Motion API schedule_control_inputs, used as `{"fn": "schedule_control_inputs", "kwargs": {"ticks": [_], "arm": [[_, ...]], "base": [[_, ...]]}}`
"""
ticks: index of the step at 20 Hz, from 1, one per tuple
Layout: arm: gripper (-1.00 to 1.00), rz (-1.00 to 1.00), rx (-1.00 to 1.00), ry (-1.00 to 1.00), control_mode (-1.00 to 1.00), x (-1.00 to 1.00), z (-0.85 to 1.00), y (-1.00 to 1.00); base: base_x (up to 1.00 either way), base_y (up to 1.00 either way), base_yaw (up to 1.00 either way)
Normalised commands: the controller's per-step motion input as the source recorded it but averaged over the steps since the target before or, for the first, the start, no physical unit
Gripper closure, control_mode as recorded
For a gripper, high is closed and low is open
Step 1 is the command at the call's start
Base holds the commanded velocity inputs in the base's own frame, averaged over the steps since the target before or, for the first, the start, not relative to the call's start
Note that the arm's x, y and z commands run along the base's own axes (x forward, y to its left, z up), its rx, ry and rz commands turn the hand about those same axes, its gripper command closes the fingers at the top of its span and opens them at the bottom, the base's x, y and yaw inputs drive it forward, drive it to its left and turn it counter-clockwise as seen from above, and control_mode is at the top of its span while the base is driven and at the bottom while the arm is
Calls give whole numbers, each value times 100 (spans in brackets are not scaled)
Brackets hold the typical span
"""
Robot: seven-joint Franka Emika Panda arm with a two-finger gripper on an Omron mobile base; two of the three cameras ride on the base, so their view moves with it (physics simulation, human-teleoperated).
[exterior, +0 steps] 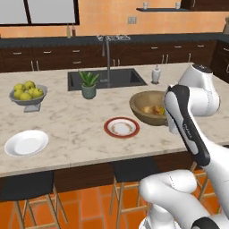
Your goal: Pick the chicken drumstick and lemon from their plates and place them in the bowl. Then put the bowl in the fridge.
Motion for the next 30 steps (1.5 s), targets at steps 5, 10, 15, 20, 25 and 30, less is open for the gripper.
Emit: {"fn": "schedule_control_inputs", "kwargs": {"ticks": [5,10,15,20,25,30], "arm": [[100,0,0,0,100,0,0,0],[100,0,0,0,100,0,0,0],[100,0,0,0,100,0,0,0],[100,0,0,0,100,0,0,0],[100,0,0,0,100,0,0,0],[100,0,0,0,100,0,0,0]], "base": [[-97,-42,-23],[-43,0,-72],[-10,1,-80],[19,-65,-24],[56,-100,13],[87,-100,24]]}}
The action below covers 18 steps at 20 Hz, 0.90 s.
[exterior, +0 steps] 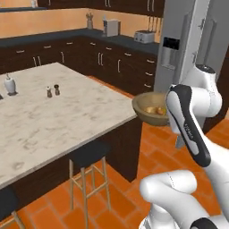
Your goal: Pick the chicken drumstick and lemon from their plates and place them in the bowl. Then put the bowl in the fridge.
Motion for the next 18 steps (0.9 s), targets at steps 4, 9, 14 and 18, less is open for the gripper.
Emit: {"fn": "schedule_control_inputs", "kwargs": {"ticks": [4,9,14,18], "arm": [[100,0,0,0,100,0,0,0],[100,0,0,0,100,0,0,0],[100,0,0,0,100,0,0,0],[100,0,0,0,100,0,0,0]], "base": [[77,-86,55],[49,-96,54],[45,-100,46],[61,-97,27]]}}
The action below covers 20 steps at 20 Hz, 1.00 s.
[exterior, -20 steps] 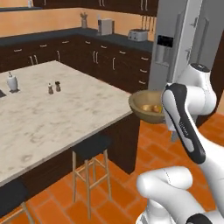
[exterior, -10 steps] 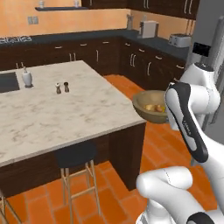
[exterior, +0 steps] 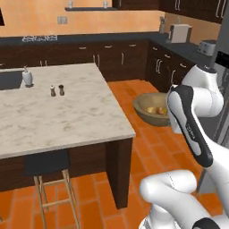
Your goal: Pick the chicken drumstick and lemon from their plates and place them in the bowl. Then put the bowl in the fridge.
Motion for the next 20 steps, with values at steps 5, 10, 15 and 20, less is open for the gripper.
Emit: {"fn": "schedule_control_inputs", "kwargs": {"ticks": [5,10,15,20], "arm": [[100,0,0,0,100,0,0,0],[100,0,0,0,100,0,0,0],[100,0,0,0,100,0,0,0],[100,0,0,0,100,0,0,0]], "base": [[83,-42,0],[69,-38,0],[33,-75,0],[75,-21,0]]}}
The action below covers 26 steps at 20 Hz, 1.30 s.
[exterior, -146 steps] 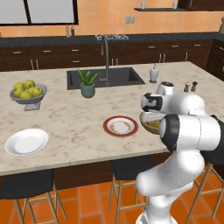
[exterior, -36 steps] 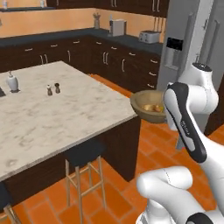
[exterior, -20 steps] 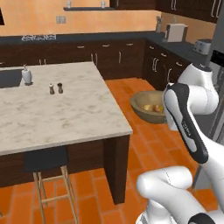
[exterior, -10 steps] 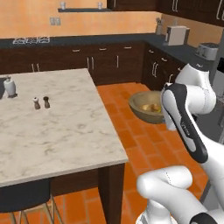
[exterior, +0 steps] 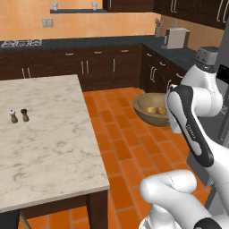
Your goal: Pick the chicken drumstick and lemon from their plates and place them in the bowl. Then put the bowl in the fridge.
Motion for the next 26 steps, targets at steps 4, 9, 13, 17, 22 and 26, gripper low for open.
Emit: {"fn": "schedule_control_inputs", "kwargs": {"ticks": [4,9,13,17,22,26], "arm": [[100,0,0,0,100,0,0,0],[100,0,0,0,100,0,0,0],[100,0,0,0,100,0,0,0],[100,0,0,0,100,0,0,0],[100,0,0,0,100,0,0,0],[100,0,0,0,100,0,0,0]], "base": [[95,0,0],[81,-21,0],[3,-60,0],[21,-30,0],[78,0,0],[84,-3,-1]]}}
